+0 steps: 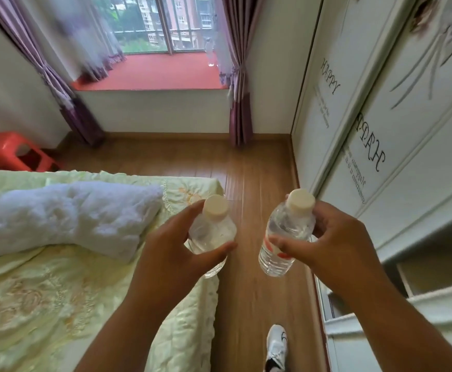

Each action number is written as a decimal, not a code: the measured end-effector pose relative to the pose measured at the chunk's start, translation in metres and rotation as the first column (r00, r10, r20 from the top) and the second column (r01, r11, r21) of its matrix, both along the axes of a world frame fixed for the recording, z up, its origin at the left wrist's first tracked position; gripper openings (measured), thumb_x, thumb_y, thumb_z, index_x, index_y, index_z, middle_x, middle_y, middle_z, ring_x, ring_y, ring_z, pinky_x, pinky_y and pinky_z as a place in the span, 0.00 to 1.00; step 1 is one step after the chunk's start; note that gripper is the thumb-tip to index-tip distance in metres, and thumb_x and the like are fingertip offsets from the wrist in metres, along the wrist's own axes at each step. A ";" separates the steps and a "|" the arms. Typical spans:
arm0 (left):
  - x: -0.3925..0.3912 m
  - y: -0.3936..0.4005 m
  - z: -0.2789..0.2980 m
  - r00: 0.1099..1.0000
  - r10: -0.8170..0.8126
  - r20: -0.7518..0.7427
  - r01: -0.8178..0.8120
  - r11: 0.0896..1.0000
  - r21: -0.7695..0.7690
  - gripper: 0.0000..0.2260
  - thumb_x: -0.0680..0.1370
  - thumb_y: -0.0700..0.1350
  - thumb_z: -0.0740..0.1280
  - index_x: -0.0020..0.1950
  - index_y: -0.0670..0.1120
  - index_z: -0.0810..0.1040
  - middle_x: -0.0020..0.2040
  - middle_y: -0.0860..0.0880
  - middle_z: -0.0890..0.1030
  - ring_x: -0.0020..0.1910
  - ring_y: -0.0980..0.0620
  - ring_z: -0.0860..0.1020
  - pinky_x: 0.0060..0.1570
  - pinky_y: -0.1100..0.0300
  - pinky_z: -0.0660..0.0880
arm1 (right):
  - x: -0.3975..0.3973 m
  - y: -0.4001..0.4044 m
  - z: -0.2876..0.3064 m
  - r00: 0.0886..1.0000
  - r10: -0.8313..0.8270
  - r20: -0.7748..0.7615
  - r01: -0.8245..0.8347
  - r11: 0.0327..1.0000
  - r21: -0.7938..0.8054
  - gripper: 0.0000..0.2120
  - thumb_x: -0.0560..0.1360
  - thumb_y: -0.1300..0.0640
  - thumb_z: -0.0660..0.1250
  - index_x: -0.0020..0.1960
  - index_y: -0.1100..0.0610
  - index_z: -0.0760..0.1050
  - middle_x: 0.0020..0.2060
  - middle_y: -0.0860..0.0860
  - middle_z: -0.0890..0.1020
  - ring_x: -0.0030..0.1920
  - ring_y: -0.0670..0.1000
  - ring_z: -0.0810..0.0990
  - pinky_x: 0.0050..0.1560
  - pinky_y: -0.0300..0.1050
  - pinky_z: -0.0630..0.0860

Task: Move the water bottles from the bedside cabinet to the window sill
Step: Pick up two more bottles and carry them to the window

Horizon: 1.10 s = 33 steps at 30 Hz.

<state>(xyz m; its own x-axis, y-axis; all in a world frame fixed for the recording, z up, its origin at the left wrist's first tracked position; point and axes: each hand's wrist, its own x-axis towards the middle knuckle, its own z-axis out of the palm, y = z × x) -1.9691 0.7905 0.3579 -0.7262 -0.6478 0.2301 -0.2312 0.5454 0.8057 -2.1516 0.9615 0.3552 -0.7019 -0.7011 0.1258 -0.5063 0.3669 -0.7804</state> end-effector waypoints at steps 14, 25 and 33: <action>-0.166 -0.061 -0.001 0.998 0.049 -0.048 -0.049 0.999 0.009 0.32 0.64 0.56 0.81 0.66 0.57 0.78 0.56 0.66 0.82 0.56 0.63 0.81 0.55 0.64 0.79 | -0.180 -0.081 0.019 0.995 0.084 -0.044 -0.084 0.996 0.006 0.36 0.61 0.33 0.73 0.65 0.47 0.78 0.52 0.40 0.84 0.51 0.37 0.82 0.49 0.29 0.78; -0.285 -0.213 -0.014 0.993 -0.082 -0.079 0.080 0.996 -0.032 0.33 0.65 0.58 0.80 0.68 0.55 0.76 0.58 0.60 0.83 0.56 0.60 0.82 0.55 0.56 0.81 | -0.270 -0.203 0.020 0.998 -0.009 -0.064 0.011 1.000 0.026 0.34 0.63 0.34 0.75 0.65 0.48 0.77 0.53 0.42 0.84 0.53 0.44 0.84 0.51 0.42 0.84; -0.344 -0.324 -0.005 0.986 -0.120 -0.118 0.099 0.980 -0.171 0.33 0.65 0.59 0.78 0.68 0.58 0.73 0.59 0.60 0.80 0.56 0.60 0.81 0.55 0.65 0.79 | -0.311 -0.297 0.022 0.992 -0.095 -0.081 0.096 0.995 0.009 0.32 0.62 0.35 0.76 0.62 0.47 0.78 0.51 0.42 0.85 0.51 0.42 0.84 0.51 0.42 0.83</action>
